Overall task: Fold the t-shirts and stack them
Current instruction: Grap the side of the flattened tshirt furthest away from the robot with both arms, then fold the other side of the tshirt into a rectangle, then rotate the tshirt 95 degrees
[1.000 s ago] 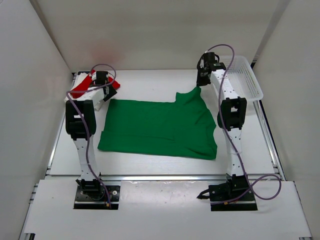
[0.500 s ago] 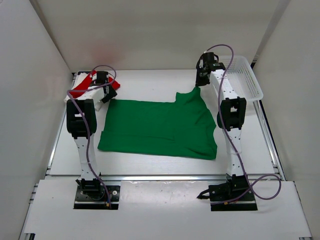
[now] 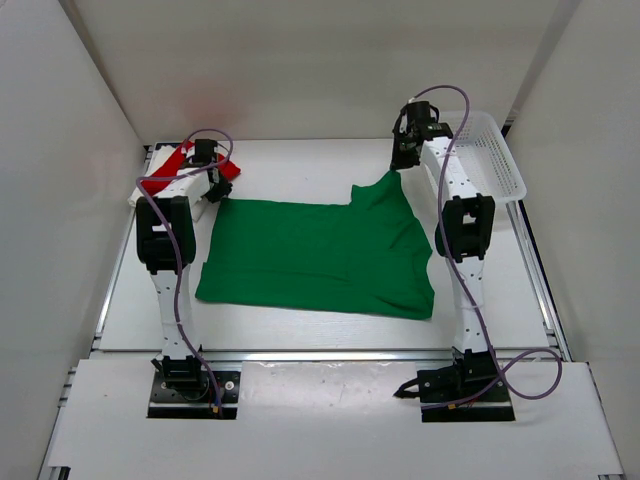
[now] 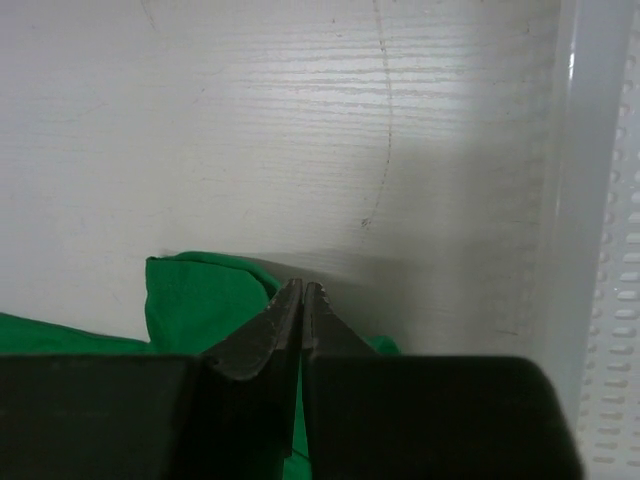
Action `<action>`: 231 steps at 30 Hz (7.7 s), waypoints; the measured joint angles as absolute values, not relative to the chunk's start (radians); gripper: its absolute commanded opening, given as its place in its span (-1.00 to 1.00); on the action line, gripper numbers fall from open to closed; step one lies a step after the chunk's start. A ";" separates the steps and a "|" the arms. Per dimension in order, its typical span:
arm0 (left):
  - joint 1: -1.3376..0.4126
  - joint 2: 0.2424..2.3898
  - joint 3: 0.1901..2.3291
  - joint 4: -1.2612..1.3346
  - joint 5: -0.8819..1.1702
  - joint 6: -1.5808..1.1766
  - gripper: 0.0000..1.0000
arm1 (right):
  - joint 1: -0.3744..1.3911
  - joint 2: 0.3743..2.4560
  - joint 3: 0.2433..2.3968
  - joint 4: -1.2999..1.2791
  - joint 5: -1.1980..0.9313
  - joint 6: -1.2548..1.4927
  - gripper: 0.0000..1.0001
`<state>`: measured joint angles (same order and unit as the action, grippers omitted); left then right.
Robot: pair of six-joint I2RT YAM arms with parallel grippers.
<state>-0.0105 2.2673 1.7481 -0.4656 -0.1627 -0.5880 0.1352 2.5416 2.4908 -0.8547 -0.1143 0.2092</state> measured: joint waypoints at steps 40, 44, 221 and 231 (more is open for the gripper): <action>0.115 1.677 1.117 -0.249 0.003 -0.654 -1.00 | 0.155 1.607 1.279 -0.714 -0.064 0.178 -1.00; 0.124 1.636 1.048 -0.226 0.024 -0.654 -1.00 | 0.173 1.480 1.103 -0.662 -0.047 0.214 -0.99; -0.335 1.143 0.412 0.044 0.277 -0.762 -0.13 | 0.248 2.561 2.532 -0.621 -0.258 0.380 -0.79; -0.323 1.174 0.520 -0.069 0.281 -0.670 -0.31 | 0.377 2.191 2.558 -0.891 -0.163 0.221 -1.00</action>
